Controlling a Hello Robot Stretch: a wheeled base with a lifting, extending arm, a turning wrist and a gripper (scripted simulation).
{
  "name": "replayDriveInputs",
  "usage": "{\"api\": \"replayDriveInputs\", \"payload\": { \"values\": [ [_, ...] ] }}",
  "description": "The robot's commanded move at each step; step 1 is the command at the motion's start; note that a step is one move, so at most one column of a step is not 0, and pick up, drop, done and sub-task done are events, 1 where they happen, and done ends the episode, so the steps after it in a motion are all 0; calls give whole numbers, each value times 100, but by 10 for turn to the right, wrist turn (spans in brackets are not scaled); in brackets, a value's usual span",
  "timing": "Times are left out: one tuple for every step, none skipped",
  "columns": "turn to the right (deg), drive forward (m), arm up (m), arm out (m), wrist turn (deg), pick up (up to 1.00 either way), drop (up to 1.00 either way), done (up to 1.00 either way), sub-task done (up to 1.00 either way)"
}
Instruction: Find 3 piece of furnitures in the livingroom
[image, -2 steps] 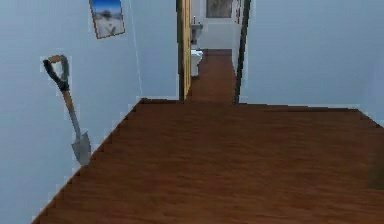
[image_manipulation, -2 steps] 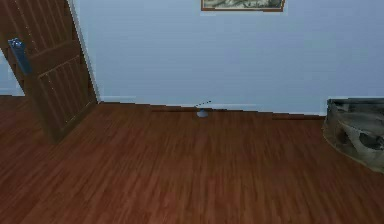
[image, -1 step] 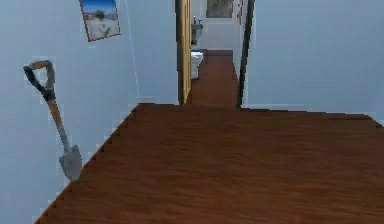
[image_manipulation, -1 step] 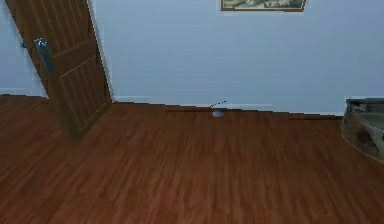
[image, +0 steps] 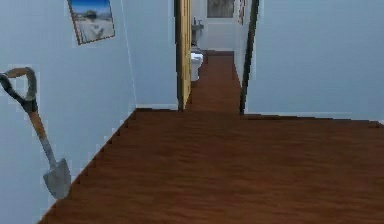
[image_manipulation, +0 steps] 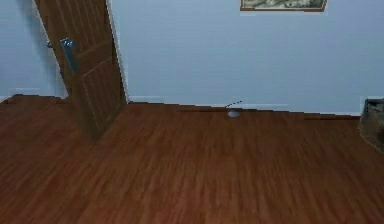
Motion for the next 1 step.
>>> {"api": "replayDriveInputs", "payload": {
  "values": [
    [90,0,0,0,0,0,0,0,0]
  ]
}}
